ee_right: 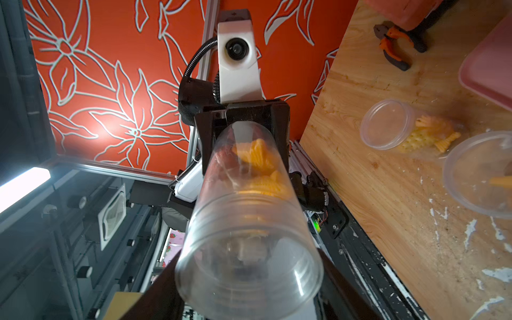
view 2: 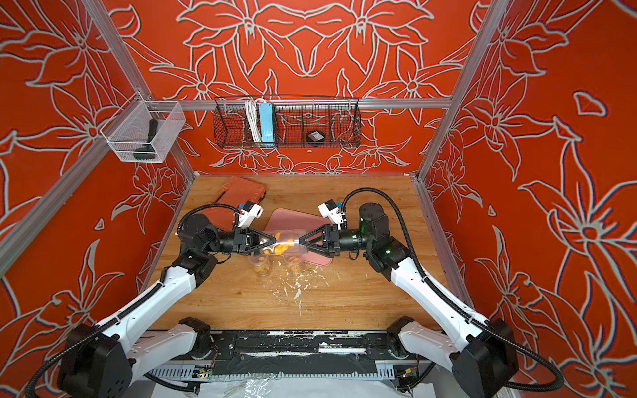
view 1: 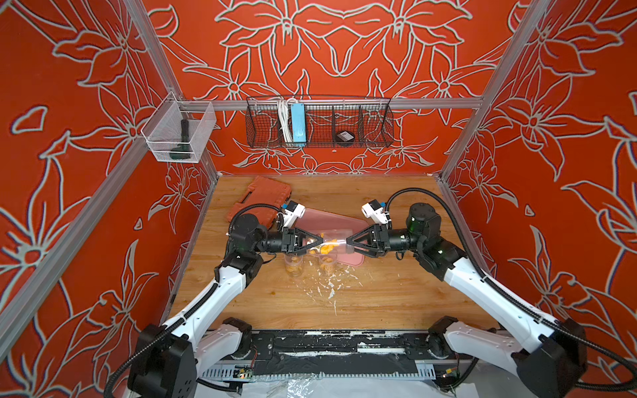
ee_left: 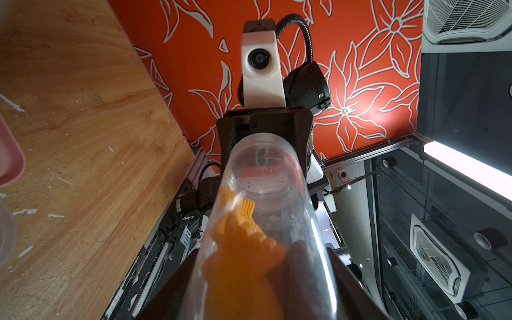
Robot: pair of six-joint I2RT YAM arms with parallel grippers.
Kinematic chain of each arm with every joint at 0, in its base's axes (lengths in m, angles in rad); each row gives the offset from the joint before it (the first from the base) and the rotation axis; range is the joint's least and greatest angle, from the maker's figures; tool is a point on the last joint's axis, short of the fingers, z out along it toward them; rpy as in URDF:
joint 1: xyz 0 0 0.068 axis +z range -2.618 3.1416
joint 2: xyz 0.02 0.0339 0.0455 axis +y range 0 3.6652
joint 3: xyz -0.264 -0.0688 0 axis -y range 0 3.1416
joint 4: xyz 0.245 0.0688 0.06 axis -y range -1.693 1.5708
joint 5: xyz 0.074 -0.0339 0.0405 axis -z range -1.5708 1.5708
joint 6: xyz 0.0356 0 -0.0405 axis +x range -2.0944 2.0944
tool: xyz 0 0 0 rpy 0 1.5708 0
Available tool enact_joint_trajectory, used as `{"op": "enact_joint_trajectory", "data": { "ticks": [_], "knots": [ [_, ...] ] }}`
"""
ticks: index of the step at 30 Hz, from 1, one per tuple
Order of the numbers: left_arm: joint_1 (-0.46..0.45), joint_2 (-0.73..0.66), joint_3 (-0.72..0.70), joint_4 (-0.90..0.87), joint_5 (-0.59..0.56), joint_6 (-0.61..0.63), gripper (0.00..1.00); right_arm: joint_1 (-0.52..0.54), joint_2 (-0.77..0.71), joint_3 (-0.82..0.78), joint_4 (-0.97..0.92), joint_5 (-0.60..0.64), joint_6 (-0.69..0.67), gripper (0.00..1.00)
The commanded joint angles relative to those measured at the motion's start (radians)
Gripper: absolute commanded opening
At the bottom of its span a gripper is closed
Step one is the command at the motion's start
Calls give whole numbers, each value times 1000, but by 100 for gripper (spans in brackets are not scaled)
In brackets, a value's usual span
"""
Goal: Pour the cookies out of the jar
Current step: Unscrew the lid from the jar.
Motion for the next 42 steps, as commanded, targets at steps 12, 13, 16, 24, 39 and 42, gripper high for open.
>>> {"op": "enact_joint_trajectory", "data": {
  "ticks": [12, 13, 16, 24, 39, 42],
  "knots": [
    [-10, -5, 24, 62, 30, -50, 43, 5, -33, 7, 92, 99, -638, 47],
    [-12, -4, 25, 64, 30, -50, 43, 6, -33, 4, 119, 94, -680, 47],
    [-15, -4, 29, 64, 31, -51, 43, 4, -32, 4, 161, 38, -828, 46],
    [-15, 0, 27, 51, 31, -41, 43, 5, -26, 21, 1, -3, -1323, 36],
    [-15, 15, 40, 11, 34, -8, 43, -12, -86, -91, 95, 122, -1508, 22],
    [-15, 18, 44, 10, 36, -7, 42, -27, -122, -120, 101, 136, -1501, 22]
  ]
}}
